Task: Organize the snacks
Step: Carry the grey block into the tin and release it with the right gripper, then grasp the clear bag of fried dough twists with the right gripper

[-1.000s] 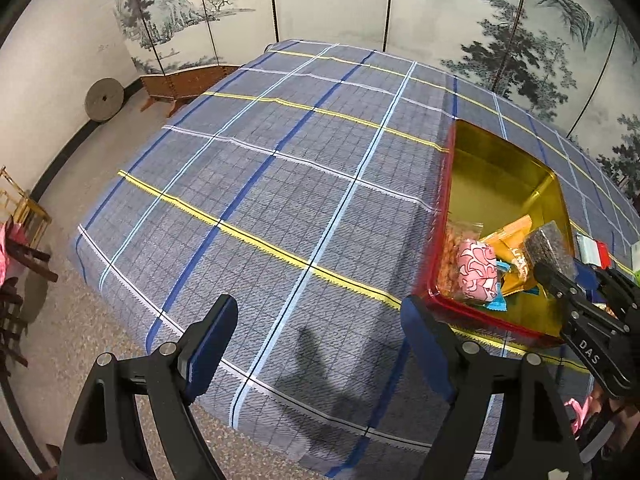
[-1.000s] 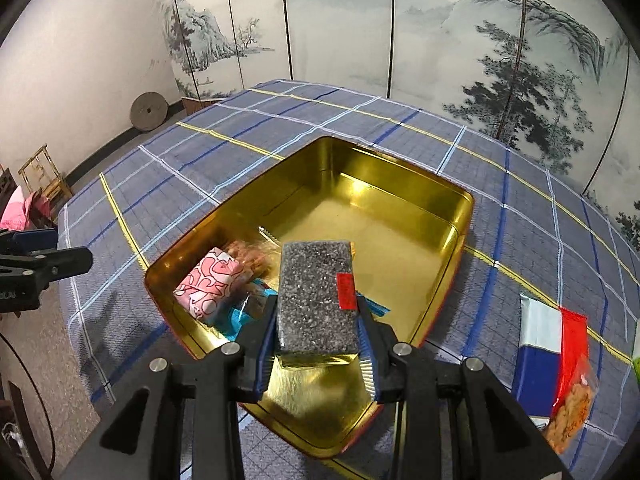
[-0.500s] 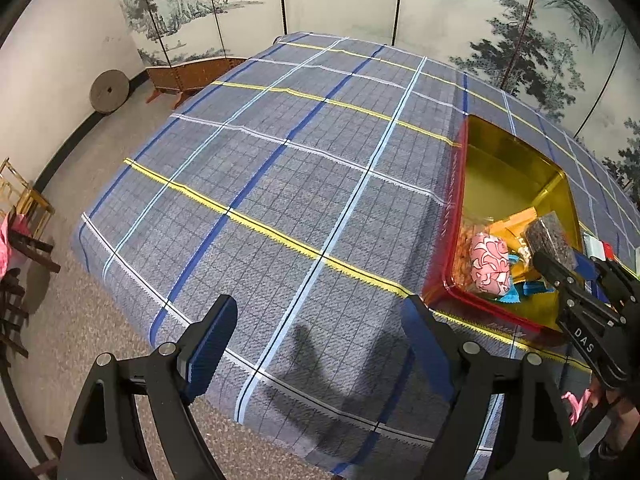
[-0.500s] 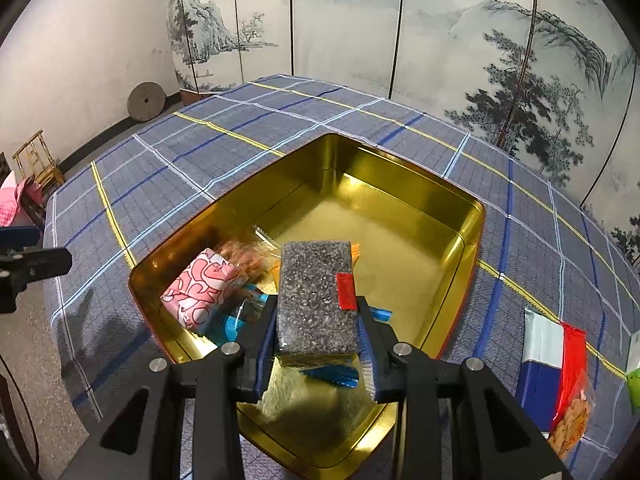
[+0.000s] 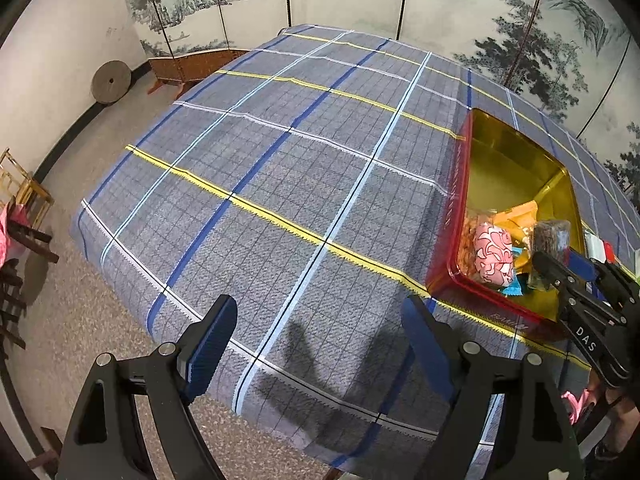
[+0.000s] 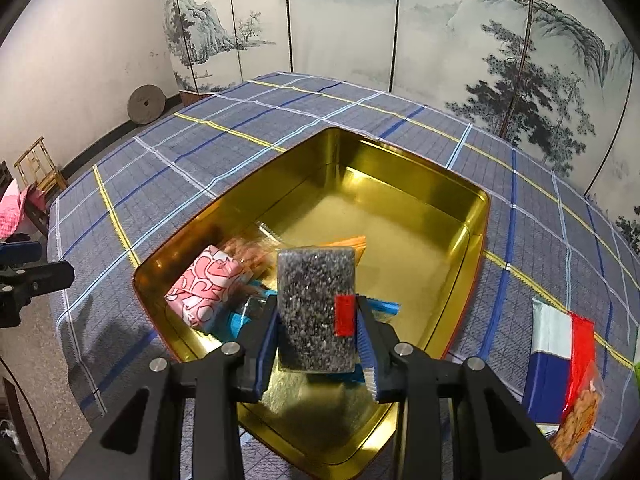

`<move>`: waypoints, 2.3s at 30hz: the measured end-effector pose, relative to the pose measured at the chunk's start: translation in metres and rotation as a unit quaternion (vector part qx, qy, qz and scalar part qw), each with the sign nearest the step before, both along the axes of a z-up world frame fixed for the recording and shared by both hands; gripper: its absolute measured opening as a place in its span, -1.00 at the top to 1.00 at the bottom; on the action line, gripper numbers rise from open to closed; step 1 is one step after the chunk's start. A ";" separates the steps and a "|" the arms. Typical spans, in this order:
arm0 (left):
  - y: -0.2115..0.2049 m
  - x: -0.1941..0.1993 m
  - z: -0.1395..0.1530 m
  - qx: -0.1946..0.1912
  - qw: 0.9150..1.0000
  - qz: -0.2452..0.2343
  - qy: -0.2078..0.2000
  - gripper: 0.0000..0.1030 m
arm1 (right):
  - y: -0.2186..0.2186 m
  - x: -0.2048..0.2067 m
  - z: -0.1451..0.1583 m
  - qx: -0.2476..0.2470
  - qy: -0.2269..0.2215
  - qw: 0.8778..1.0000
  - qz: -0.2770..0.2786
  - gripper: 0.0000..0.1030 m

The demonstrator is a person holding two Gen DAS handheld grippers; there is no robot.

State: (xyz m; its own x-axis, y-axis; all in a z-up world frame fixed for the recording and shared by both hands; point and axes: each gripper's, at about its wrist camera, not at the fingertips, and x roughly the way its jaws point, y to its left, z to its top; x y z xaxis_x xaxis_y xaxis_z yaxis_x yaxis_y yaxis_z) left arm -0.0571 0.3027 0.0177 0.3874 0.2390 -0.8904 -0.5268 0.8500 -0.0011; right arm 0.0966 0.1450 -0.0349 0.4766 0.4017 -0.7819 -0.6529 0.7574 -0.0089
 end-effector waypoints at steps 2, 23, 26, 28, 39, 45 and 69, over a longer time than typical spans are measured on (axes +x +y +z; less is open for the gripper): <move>0.001 -0.002 0.000 0.000 1.000 0.001 -0.001 -0.58 | 0.000 -0.002 0.001 0.002 0.001 1.000 0.001 0.29; -0.038 0.010 0.017 -0.009 0.999 -0.042 -0.025 -0.58 | -0.071 -0.006 0.051 0.037 -0.050 0.996 -0.066 0.11; -0.050 0.017 0.018 -0.010 0.998 -0.055 -0.025 -0.58 | -0.108 0.003 0.048 0.030 -0.050 0.992 -0.109 0.10; -0.058 0.020 0.018 -0.011 0.998 -0.065 -0.025 -0.58 | -0.136 0.011 0.043 0.024 -0.041 0.989 -0.143 0.10; -0.096 0.039 0.018 -0.009 0.994 -0.112 -0.020 -0.58 | -0.235 0.034 0.007 0.006 0.012 0.966 -0.259 0.10; -0.113 0.043 0.019 -0.004 0.991 -0.132 -0.016 -0.58 | -0.238 0.040 -0.006 0.020 0.036 0.960 -0.278 0.10; -0.155 0.061 0.020 -0.012 0.985 -0.173 -0.014 -0.58 | -0.265 0.019 -0.030 -0.041 0.033 0.965 -0.258 0.12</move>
